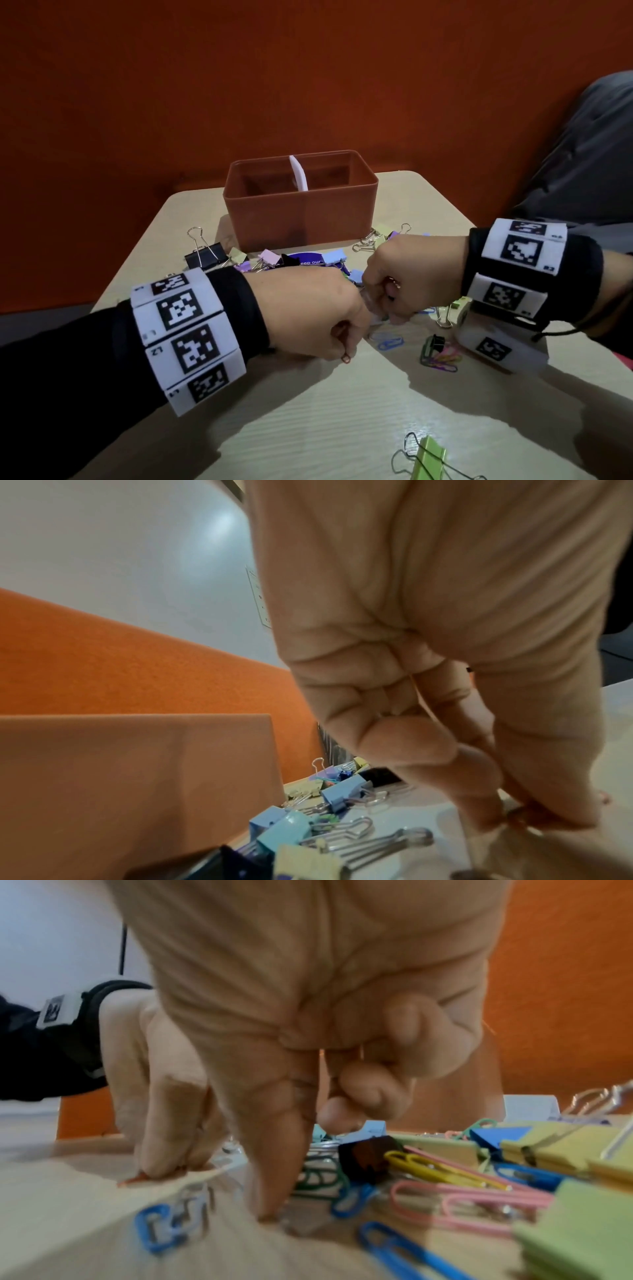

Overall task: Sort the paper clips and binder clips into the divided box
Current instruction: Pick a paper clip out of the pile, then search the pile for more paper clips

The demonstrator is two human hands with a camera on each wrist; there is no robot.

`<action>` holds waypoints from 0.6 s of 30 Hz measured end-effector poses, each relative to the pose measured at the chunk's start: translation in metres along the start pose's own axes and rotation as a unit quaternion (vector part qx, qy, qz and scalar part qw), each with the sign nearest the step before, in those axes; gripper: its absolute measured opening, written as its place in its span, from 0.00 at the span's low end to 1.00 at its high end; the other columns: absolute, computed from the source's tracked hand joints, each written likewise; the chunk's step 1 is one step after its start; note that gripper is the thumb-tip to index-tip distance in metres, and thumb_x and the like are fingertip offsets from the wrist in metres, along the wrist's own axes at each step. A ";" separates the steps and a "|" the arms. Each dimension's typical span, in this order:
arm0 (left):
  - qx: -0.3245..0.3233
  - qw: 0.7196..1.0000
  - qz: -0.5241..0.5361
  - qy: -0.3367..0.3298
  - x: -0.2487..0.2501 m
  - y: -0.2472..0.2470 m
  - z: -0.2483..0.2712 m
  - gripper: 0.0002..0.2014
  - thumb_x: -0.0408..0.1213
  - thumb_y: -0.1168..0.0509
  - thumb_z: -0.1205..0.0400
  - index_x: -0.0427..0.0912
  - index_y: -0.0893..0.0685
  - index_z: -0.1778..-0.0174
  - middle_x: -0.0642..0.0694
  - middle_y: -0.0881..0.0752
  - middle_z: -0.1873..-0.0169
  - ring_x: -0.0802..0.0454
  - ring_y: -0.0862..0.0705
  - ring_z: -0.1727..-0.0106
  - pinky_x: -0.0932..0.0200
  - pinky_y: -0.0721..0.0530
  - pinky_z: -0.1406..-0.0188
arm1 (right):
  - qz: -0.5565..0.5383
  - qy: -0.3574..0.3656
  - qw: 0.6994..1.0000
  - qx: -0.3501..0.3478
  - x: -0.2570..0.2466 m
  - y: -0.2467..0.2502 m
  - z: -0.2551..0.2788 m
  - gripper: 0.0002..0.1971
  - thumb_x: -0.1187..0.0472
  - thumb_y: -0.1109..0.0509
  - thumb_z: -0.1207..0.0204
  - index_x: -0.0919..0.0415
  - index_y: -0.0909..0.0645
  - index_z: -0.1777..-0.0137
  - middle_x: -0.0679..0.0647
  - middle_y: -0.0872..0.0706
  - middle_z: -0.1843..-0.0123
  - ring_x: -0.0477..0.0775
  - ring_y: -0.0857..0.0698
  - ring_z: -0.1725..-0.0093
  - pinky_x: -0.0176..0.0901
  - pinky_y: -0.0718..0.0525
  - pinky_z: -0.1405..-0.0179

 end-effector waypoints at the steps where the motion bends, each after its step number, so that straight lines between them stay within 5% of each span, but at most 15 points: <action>1: 0.002 1.000 -0.004 0.005 0.001 -0.001 0.000 0.04 0.40 0.32 0.23 0.50 0.13 0.57 0.55 0.13 0.57 0.60 0.20 0.62 0.63 0.22 0.60 | -0.025 0.001 1.000 0.014 0.002 0.003 0.002 0.07 0.64 0.23 0.36 0.52 0.15 0.62 0.38 0.20 0.78 0.37 0.24 0.74 0.30 0.28 0.73; 4: 0.004 1.000 -0.017 0.021 0.003 -0.002 -0.001 0.03 0.39 0.33 0.24 0.50 0.19 0.63 0.56 0.15 0.63 0.60 0.22 0.65 0.63 0.23 0.62 | -0.125 0.006 0.990 0.061 0.012 0.015 0.009 0.11 0.66 0.22 0.35 0.51 0.20 0.68 0.39 0.18 0.78 0.39 0.22 0.76 0.32 0.24 0.71; 7: 0.000 0.999 0.021 0.038 0.000 0.000 -0.002 0.04 0.35 0.32 0.25 0.50 0.18 0.62 0.60 0.21 0.72 0.67 0.23 0.70 0.70 0.24 0.64 | -0.199 -0.004 0.976 0.085 0.024 0.022 0.015 0.12 0.72 0.26 0.32 0.54 0.21 0.61 0.50 0.12 0.69 0.53 0.17 0.72 0.49 0.18 0.67; 10: -0.006 0.996 0.061 0.065 -0.004 0.001 -0.003 0.05 0.34 0.31 0.26 0.49 0.14 0.58 0.60 0.18 0.71 0.68 0.21 0.68 0.71 0.21 0.63 | -0.163 -0.028 0.982 0.087 0.032 0.017 0.018 0.15 0.73 0.38 0.28 0.51 0.19 0.53 0.54 0.12 0.63 0.52 0.16 0.69 0.53 0.15 0.62; 12: -0.009 0.995 0.063 0.073 -0.003 0.000 -0.003 0.06 0.34 0.31 0.26 0.49 0.14 0.58 0.60 0.18 0.72 0.69 0.21 0.69 0.72 0.22 0.64 | -0.124 -0.048 0.988 0.079 0.037 0.013 0.019 0.17 0.72 0.43 0.26 0.48 0.19 0.59 0.57 0.14 0.64 0.53 0.21 0.69 0.56 0.18 0.60; 14: -0.012 0.995 0.055 0.081 -0.001 -0.001 -0.005 0.06 0.35 0.30 0.27 0.48 0.15 0.57 0.60 0.19 0.71 0.69 0.22 0.70 0.69 0.21 0.64 | -0.122 -0.062 0.988 0.066 0.039 0.011 0.022 0.18 0.71 0.44 0.25 0.50 0.21 0.66 0.57 0.18 0.67 0.50 0.25 0.70 0.53 0.21 0.63; 16: -0.019 0.994 0.051 0.090 -0.001 -0.002 -0.006 0.07 0.35 0.30 0.28 0.48 0.16 0.55 0.60 0.19 0.70 0.68 0.23 0.70 0.68 0.22 0.65 | -0.126 -0.062 0.988 0.058 0.041 0.010 0.026 0.16 0.71 0.43 0.23 0.56 0.21 0.67 0.49 0.25 0.72 0.42 0.27 0.73 0.37 0.27 0.69; 18: -0.027 0.994 0.050 0.093 0.000 -0.003 -0.008 0.07 0.36 0.29 0.28 0.48 0.16 0.56 0.59 0.20 0.70 0.66 0.23 0.70 0.68 0.23 0.69 | -0.120 -0.059 0.989 0.064 0.042 0.009 0.030 0.12 0.65 0.39 0.22 0.59 0.19 0.65 0.48 0.26 0.73 0.42 0.27 0.72 0.36 0.28 0.67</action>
Point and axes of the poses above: each hand's wrist, its own z-axis away from the middle knuckle, its own y-axis out of the back of the hand, x = y × z, the point moved 4 cm from there along -z, towards the middle knuckle
